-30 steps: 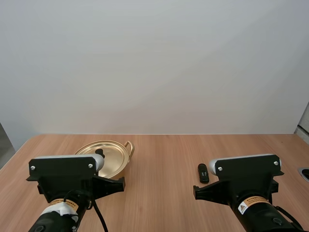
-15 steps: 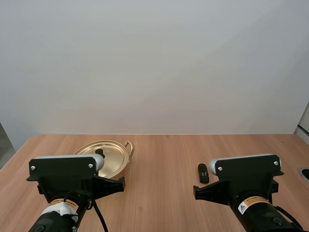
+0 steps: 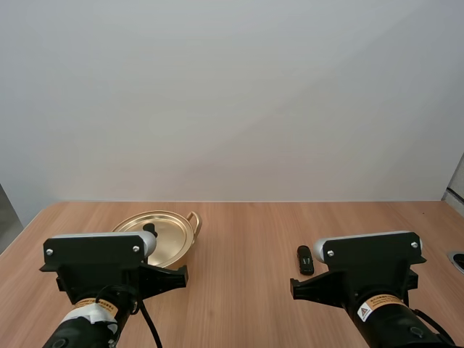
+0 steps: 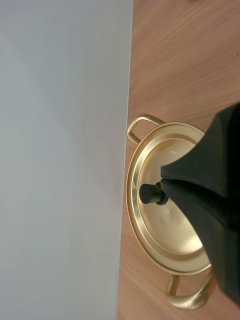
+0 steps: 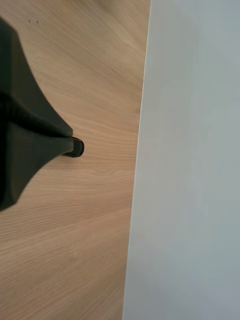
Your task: Open the pot, put the car inside, and close it
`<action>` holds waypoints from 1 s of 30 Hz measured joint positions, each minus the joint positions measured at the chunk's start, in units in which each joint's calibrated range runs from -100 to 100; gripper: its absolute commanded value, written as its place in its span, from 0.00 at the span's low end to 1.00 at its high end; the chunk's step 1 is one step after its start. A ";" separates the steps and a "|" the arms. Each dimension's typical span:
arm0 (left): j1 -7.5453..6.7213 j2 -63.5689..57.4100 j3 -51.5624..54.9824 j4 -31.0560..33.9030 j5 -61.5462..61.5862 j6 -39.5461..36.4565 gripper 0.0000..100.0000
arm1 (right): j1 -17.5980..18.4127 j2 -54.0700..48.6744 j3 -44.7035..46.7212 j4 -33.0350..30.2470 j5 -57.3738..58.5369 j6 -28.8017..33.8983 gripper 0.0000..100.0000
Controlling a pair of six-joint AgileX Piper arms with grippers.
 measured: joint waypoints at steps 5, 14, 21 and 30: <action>0.00 0.00 0.00 0.00 0.00 0.00 0.00 | 0.00 0.00 0.00 0.00 0.00 0.00 0.00; 0.00 0.00 0.00 0.00 0.00 0.00 0.00 | 0.00 0.00 0.00 0.00 0.00 0.00 0.00; 0.00 0.00 0.00 -1.26 0.00 0.00 0.00 | 0.00 0.00 0.00 0.26 0.00 0.00 0.00; 0.00 0.00 0.00 -0.02 -7.89 0.09 0.00 | 0.00 0.00 0.00 -4.92 -9.85 0.00 0.00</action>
